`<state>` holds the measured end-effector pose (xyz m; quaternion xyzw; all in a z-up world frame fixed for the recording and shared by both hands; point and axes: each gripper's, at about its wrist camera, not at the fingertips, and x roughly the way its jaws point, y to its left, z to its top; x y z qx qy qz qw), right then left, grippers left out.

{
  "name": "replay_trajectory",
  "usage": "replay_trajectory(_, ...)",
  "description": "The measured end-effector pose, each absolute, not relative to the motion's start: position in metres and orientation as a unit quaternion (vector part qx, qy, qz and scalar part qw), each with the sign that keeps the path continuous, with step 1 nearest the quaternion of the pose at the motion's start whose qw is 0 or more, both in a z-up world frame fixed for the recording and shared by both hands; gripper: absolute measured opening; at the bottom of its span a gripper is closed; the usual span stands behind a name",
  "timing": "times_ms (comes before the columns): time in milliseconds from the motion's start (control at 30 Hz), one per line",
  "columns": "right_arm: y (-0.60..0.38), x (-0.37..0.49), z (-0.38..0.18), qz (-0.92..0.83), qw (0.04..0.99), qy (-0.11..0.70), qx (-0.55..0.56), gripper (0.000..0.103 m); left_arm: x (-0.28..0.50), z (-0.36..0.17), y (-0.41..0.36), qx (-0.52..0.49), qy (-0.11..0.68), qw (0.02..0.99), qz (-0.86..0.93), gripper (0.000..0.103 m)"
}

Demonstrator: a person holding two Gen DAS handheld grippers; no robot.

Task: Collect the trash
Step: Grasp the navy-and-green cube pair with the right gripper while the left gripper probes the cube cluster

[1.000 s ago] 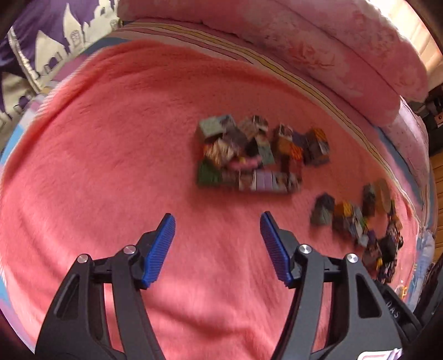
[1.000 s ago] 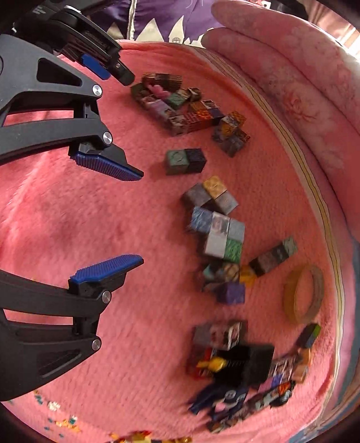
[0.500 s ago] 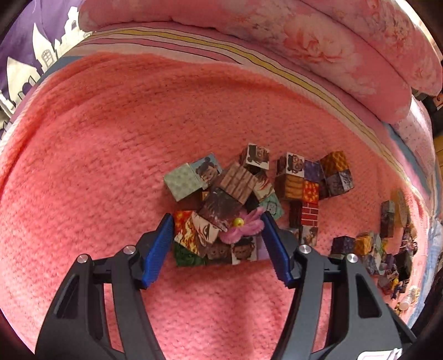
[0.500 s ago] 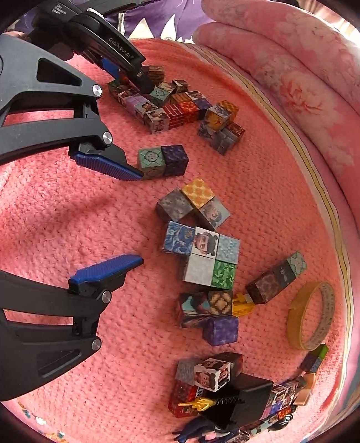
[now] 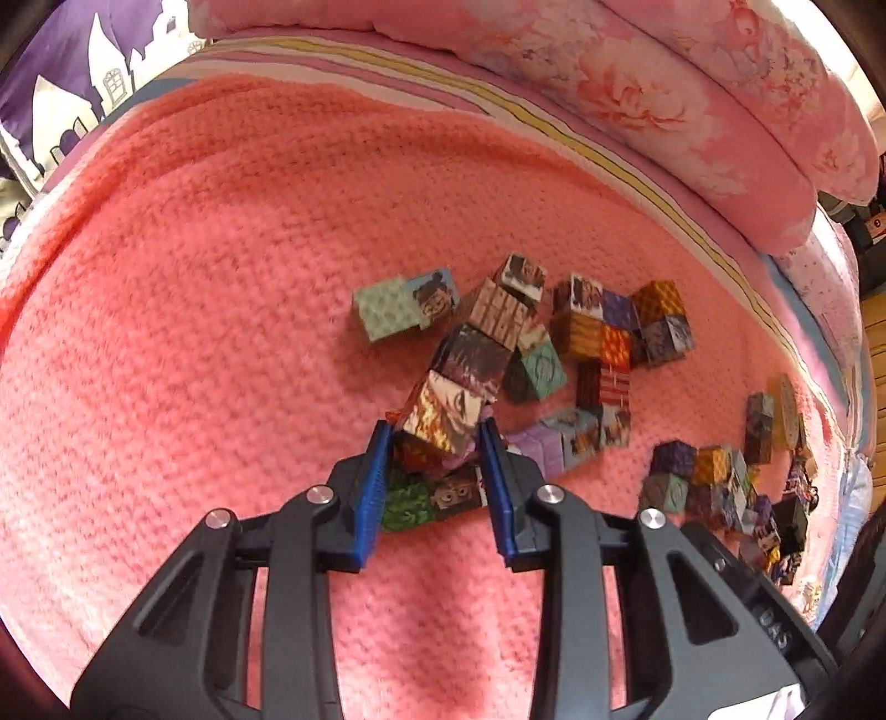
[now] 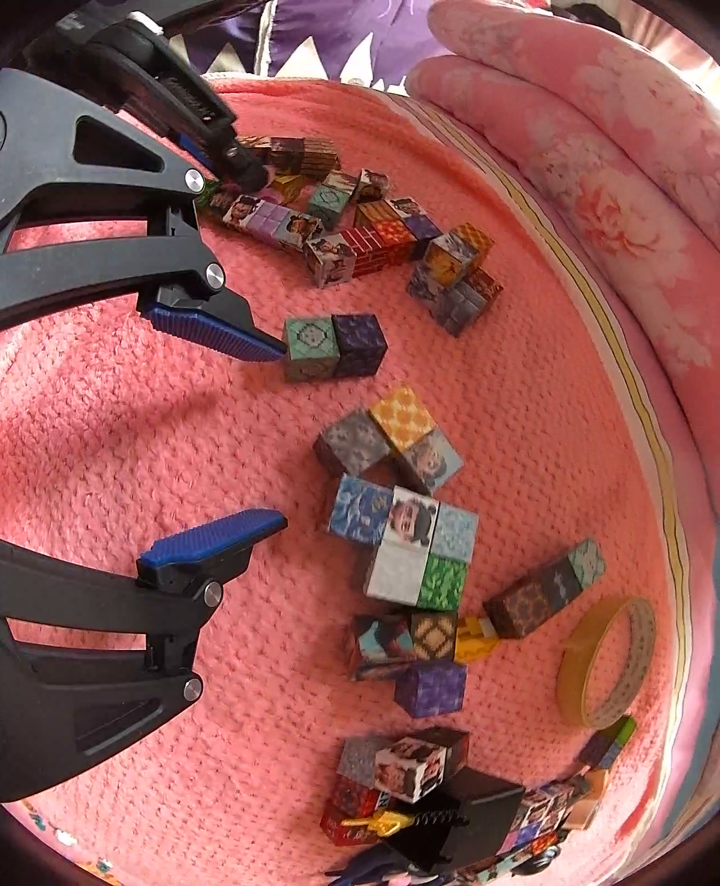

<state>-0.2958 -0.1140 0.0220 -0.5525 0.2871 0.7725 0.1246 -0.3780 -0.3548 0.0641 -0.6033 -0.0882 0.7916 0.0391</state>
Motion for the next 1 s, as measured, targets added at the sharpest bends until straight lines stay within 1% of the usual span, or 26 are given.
replay_trajectory(100, -0.122, -0.302, 0.023, 0.778, 0.113, 0.282, -0.550, 0.056, -0.370, 0.066, -0.365, -0.601, -0.105, 0.036, 0.791, 0.029)
replay_trajectory(300, -0.139, -0.323, 0.025, 0.790, 0.089, 0.251, -0.552, 0.056, -0.359, 0.068, -0.381, -0.602, -0.110, 0.037, 0.790, 0.028)
replay_trajectory(500, -0.142, -0.340, 0.016, 0.791, 0.089, 0.221, -0.564, 0.056, -0.370, 0.063, -0.380, -0.607, -0.122, 0.035, 0.784, 0.028)
replay_trajectory(567, -0.143, -0.343, 0.013, 0.791, 0.088, 0.212, -0.567, 0.056, -0.377, 0.058, -0.375, -0.609, -0.129, 0.034, 0.782, 0.030)
replay_trajectory(633, -0.145, -0.345, 0.011, 0.791, 0.087, 0.206, -0.569, 0.055, -0.380, 0.057, -0.369, -0.610, -0.120, 0.038, 0.782, 0.031)
replay_trajectory(700, -0.148, -0.347, 0.011, 0.794, 0.084, 0.192, -0.571, 0.052, -0.381, 0.057, -0.361, -0.612, -0.107, 0.047, 0.782, 0.032)
replay_trajectory(767, -0.147, -0.349, 0.011, 0.794, 0.089, 0.187, -0.571, 0.037, -0.379, 0.059, -0.355, -0.612, -0.103, 0.053, 0.783, 0.032)
replay_trajectory(800, -0.146, -0.349, 0.011, 0.794, 0.089, 0.192, -0.570, 0.034, -0.379, 0.059, -0.351, -0.612, -0.104, 0.054, 0.782, 0.032)
replay_trajectory(867, -0.143, -0.346, 0.011, 0.792, 0.085, 0.197, -0.571, 0.024, -0.374, 0.060, -0.349, -0.611, -0.112, 0.053, 0.782, 0.032)
replay_trajectory(933, -0.142, -0.342, 0.013, 0.791, 0.081, 0.193, -0.574, 0.021, -0.369, 0.063, -0.346, -0.610, -0.113, 0.056, 0.782, 0.032)
replay_trajectory(1000, -0.141, -0.336, 0.014, 0.790, 0.080, 0.197, -0.575, 0.021, -0.365, 0.066, -0.344, -0.612, -0.114, 0.058, 0.781, 0.032)
